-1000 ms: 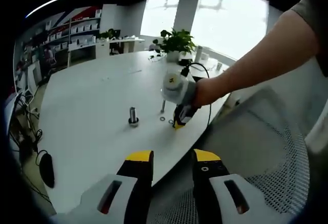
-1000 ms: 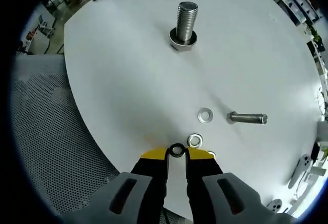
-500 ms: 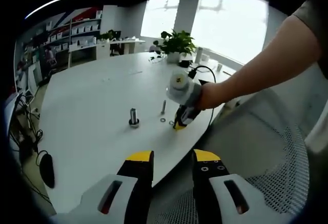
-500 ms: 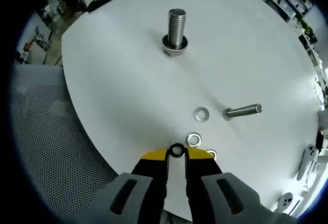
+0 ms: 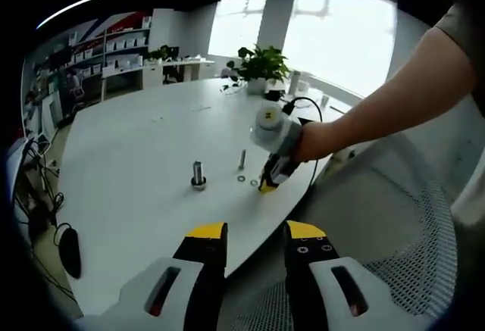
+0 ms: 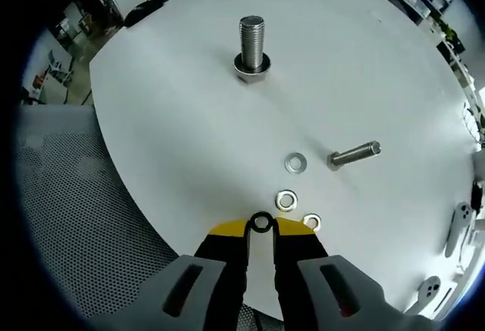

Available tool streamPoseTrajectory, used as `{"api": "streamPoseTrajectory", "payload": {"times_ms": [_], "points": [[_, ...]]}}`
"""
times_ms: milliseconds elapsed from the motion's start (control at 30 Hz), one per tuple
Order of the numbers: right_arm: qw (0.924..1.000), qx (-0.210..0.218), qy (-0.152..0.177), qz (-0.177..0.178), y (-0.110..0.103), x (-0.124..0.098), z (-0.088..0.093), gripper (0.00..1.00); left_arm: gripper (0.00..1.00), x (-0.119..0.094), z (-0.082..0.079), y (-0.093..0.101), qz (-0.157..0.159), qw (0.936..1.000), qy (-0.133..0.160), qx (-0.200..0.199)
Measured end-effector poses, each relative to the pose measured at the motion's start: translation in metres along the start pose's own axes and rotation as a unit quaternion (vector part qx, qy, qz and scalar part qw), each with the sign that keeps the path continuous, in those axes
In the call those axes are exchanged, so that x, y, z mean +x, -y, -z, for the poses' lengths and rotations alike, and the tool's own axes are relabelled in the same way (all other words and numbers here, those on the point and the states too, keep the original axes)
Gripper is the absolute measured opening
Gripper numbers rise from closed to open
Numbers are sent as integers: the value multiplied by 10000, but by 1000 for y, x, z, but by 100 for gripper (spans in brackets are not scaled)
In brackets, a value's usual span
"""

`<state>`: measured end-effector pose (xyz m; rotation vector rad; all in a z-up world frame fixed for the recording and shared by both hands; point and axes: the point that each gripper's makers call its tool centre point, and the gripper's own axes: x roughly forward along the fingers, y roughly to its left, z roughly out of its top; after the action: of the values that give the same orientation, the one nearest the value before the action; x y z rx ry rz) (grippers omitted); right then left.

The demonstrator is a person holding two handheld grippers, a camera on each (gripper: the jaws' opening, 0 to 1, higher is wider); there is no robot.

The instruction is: Place the washer onto the threaded stud by aligning its center hole with the stud, sliding it down to the base, and recovering from edge contact or off-axis alignment until the washer reaches the visible bottom stop.

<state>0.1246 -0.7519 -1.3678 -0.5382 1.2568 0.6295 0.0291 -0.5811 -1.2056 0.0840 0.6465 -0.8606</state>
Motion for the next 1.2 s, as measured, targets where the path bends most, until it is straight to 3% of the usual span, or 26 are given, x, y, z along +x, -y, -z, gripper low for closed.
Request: {"api": "streamPoseTrajectory", "payload": {"times_ms": [300, 733, 1200], "points": [[9999, 22, 71, 77, 12, -15, -1, 13, 28, 0, -1, 0, 8, 10000, 23, 10], [9980, 119, 551, 296, 42, -47, -33, 13, 28, -1, -2, 0, -9, 10000, 47, -10], [9958, -63, 755, 506, 65, -56, -58, 13, 28, 0, -1, 0, -5, 10000, 22, -5]]}}
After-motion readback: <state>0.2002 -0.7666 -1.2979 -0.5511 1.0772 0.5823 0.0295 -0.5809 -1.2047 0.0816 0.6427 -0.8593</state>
